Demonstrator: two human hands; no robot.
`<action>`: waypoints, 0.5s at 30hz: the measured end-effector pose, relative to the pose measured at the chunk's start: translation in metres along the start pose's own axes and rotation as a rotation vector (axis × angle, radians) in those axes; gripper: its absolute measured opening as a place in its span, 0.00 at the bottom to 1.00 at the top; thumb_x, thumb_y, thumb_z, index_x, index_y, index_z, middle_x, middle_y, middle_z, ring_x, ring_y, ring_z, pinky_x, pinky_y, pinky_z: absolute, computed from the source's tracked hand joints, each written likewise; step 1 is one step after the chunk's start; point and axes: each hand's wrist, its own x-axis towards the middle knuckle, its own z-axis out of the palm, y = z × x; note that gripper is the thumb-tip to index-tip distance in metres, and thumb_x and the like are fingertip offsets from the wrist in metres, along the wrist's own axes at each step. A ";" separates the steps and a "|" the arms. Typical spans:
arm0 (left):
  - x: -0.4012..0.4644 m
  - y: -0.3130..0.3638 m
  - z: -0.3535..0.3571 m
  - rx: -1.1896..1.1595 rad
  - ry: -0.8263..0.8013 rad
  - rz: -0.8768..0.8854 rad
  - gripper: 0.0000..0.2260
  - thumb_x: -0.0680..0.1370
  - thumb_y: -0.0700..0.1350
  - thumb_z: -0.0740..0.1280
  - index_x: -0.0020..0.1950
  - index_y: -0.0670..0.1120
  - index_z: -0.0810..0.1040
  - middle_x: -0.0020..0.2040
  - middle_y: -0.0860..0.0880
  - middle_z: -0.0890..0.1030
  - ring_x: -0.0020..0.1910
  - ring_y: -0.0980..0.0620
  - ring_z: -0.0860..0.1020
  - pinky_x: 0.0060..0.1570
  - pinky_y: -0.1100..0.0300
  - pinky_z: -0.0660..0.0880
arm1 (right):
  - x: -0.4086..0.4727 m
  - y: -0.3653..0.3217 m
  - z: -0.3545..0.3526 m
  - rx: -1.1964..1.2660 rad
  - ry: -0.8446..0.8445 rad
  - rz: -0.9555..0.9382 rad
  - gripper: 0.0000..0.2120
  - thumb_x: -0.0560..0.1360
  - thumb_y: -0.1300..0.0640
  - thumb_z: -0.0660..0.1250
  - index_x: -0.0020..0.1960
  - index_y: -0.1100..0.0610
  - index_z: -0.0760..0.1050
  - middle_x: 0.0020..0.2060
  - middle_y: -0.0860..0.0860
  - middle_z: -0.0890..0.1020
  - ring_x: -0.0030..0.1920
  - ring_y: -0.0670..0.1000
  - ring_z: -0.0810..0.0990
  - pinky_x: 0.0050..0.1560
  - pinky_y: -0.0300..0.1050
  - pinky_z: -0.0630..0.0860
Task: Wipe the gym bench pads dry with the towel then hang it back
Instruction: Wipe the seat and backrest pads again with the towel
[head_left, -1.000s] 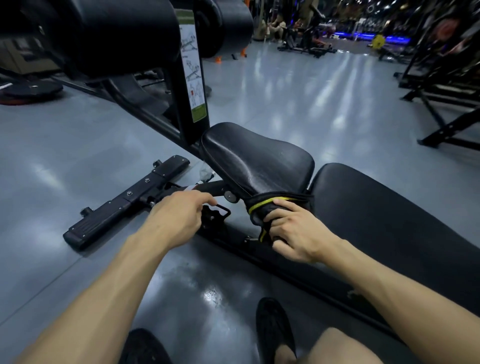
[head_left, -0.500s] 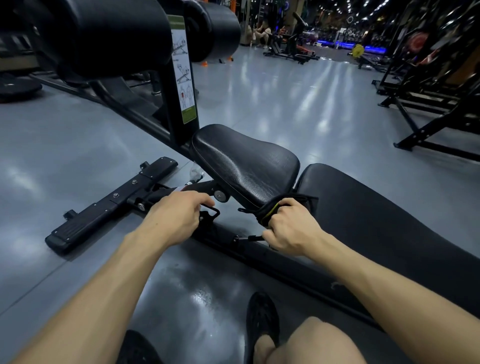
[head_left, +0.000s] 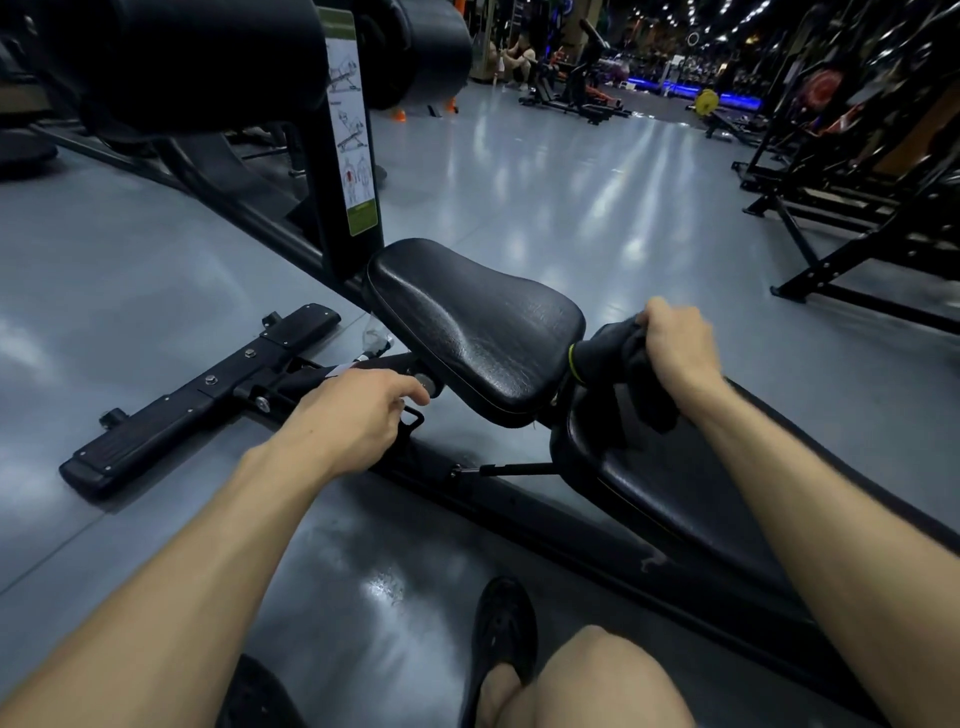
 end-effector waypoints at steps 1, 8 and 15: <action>0.000 0.001 0.000 0.007 -0.006 -0.002 0.17 0.83 0.46 0.57 0.63 0.63 0.78 0.60 0.55 0.80 0.61 0.48 0.76 0.55 0.54 0.74 | -0.007 0.006 0.012 -0.076 -0.015 -0.083 0.19 0.72 0.48 0.54 0.37 0.59 0.77 0.42 0.63 0.81 0.45 0.65 0.77 0.47 0.53 0.73; 0.002 0.007 0.004 0.052 -0.044 0.000 0.17 0.83 0.45 0.57 0.62 0.64 0.79 0.54 0.58 0.77 0.60 0.48 0.77 0.56 0.53 0.75 | -0.046 0.039 0.058 -0.543 -0.112 -0.831 0.16 0.70 0.49 0.55 0.30 0.55 0.74 0.28 0.53 0.78 0.34 0.58 0.73 0.39 0.52 0.69; 0.008 0.012 0.018 0.032 -0.070 -0.001 0.15 0.82 0.48 0.58 0.61 0.65 0.78 0.61 0.59 0.81 0.61 0.49 0.78 0.60 0.50 0.76 | -0.071 0.045 0.107 -0.825 -0.137 -1.125 0.21 0.73 0.47 0.50 0.24 0.54 0.59 0.21 0.51 0.67 0.32 0.54 0.63 0.47 0.52 0.68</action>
